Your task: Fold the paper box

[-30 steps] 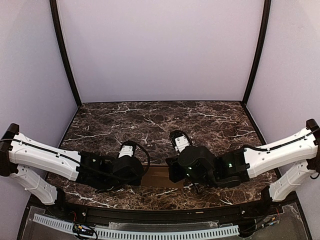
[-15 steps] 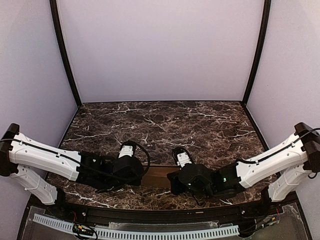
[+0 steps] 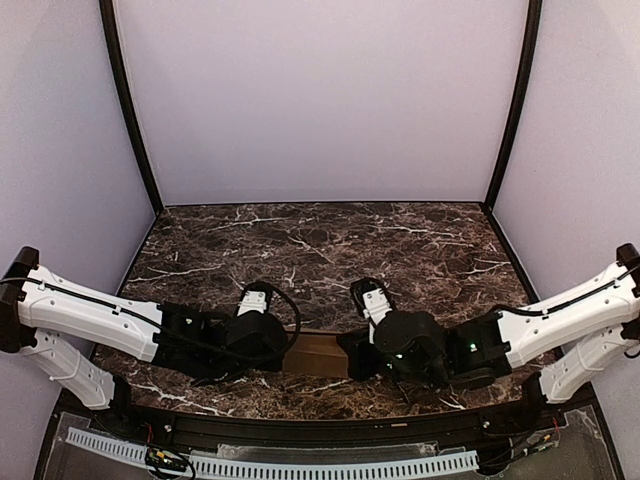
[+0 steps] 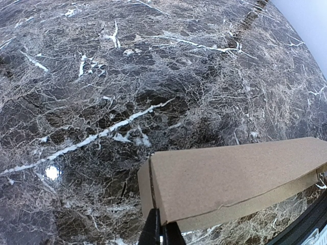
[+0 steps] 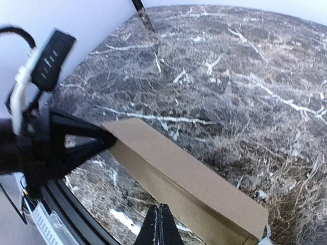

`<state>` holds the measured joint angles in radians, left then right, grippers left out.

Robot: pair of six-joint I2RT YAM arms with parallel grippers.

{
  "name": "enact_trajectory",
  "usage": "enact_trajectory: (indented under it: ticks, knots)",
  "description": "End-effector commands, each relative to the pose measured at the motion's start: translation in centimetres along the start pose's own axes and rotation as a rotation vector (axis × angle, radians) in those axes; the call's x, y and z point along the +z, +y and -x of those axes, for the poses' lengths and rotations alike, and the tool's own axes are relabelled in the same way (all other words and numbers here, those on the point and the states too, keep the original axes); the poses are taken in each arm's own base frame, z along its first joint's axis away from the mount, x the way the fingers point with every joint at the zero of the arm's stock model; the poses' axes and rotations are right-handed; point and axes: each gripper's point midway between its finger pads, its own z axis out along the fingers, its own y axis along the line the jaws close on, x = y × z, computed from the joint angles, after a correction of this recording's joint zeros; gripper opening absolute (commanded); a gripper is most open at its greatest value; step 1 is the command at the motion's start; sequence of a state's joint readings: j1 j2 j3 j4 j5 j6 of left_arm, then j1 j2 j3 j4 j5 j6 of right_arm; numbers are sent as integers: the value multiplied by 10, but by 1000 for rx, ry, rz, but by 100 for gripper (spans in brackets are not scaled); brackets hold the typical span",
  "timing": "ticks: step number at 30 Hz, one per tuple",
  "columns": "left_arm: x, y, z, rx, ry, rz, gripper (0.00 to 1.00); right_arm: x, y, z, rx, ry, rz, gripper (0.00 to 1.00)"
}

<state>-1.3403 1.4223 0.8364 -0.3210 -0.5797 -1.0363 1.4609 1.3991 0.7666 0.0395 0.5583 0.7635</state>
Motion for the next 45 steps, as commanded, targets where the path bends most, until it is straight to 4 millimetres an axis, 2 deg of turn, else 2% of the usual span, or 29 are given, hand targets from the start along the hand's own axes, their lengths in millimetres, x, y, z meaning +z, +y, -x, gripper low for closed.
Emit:
enact_trajectory:
  ticks: [1,4,9,11,15,18,22,27,31,34,40,41,43,45]
  knots:
    - [6,16,-38,59,142,50,1,-21,9,52,-29,-116,-14,0]
    - [6,16,-38,59,141,50,1,-15,-6,57,-32,-114,-68,0]
    - [5,17,-37,59,138,53,1,6,-19,38,-36,-48,-102,0]
    - [5,17,-36,58,137,54,1,14,-22,22,-40,-10,-109,0]
    - [5,18,-37,59,139,59,1,32,-27,-21,-39,97,-101,0]
    - [5,19,-37,56,138,60,1,33,-34,-55,-51,162,-114,0]
    - [6,19,-38,53,139,62,1,32,-38,-79,-56,201,-133,0]
    - [5,18,-38,58,142,61,1,37,-52,-107,-57,254,-181,0]
    - [1,20,-35,57,143,61,3,37,-58,-116,-65,275,-206,0]
    - [-6,20,-37,61,168,40,20,37,-60,-117,-69,276,-216,0]
    - [-26,20,-60,78,275,-59,41,37,-67,-119,-69,289,-239,0]
    - [-29,20,-67,82,306,-78,42,37,-68,-119,-68,289,-241,0]
    - [-40,11,-67,85,329,-145,43,37,-69,-119,-65,288,-242,0]
    - [-55,-3,-56,94,314,-229,43,37,-68,-119,-67,289,-241,0]
